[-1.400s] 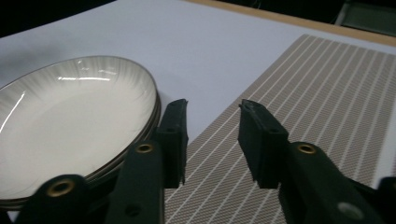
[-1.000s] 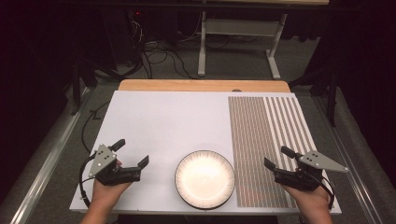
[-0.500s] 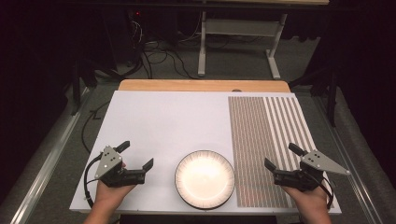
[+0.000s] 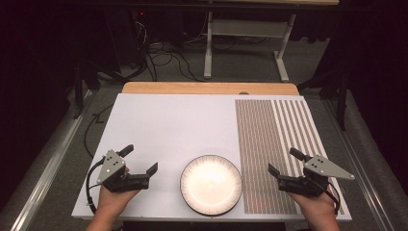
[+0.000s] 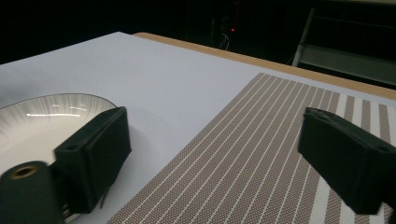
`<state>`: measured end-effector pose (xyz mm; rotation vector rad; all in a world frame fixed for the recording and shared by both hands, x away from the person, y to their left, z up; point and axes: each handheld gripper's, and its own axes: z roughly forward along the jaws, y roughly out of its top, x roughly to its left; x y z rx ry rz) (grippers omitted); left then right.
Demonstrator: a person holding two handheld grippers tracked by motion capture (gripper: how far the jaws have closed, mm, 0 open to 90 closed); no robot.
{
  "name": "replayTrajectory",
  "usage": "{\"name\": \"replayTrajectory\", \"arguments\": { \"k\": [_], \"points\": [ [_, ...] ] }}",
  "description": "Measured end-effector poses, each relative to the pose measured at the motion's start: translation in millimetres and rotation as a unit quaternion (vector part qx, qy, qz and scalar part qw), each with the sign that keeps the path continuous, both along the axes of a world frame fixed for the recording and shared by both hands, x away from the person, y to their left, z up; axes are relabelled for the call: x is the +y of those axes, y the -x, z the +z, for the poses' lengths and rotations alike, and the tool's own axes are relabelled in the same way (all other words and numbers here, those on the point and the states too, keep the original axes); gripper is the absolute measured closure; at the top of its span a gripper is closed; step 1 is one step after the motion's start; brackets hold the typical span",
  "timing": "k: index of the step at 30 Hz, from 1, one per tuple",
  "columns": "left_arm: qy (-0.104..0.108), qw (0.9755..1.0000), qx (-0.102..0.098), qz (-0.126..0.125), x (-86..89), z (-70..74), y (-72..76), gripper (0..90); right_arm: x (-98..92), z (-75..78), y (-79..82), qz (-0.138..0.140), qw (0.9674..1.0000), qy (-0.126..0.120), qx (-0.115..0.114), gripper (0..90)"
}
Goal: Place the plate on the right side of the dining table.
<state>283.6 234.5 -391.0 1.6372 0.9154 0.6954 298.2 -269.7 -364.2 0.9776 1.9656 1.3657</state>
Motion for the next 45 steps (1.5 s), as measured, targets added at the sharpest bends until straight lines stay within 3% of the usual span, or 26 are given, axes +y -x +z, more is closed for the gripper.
{"name": "replayTrajectory", "arguments": {
  "k": [8,17,21,28,32,39,45],
  "points": [
    [-0.006,0.9999,-0.010,-0.003,-2.8,4.3,3.3,0.2,9.2,-1.7,1.9,0.016,0.9997,0.017,0.004,24.3],
    [-0.011,0.9999,-0.008,-0.005,-7.4,3.6,2.9,0.2,26.0,-4.4,6.4,0.064,0.9973,0.025,0.027,58.9],
    [-0.004,0.9999,-0.007,-0.007,-7.5,3.5,3.0,0.2,36.0,-8.7,6.4,0.102,0.9925,0.044,0.050,69.6],
    [-0.003,0.9999,-0.009,-0.009,-7.7,4.3,3.5,0.2,52.7,-17.9,9.6,0.142,0.9827,0.080,0.087,89.5],
    [-0.003,0.9999,-0.009,-0.010,-7.5,4.5,3.5,0.2,60.5,-21.6,9.6,0.160,0.9764,0.102,0.104,90.0],
    [-0.001,0.9999,-0.011,-0.009,-6.5,5.3,4.1,0.2,72.0,-26.8,9.2,0.169,0.9694,0.132,0.120,90.0],
    [-0.001,0.9999,-0.011,-0.009,-6.1,5.6,3.9,0.2,76.4,-27.2,10.1,0.171,0.9680,0.137,0.123,90.0]
  ]
}}
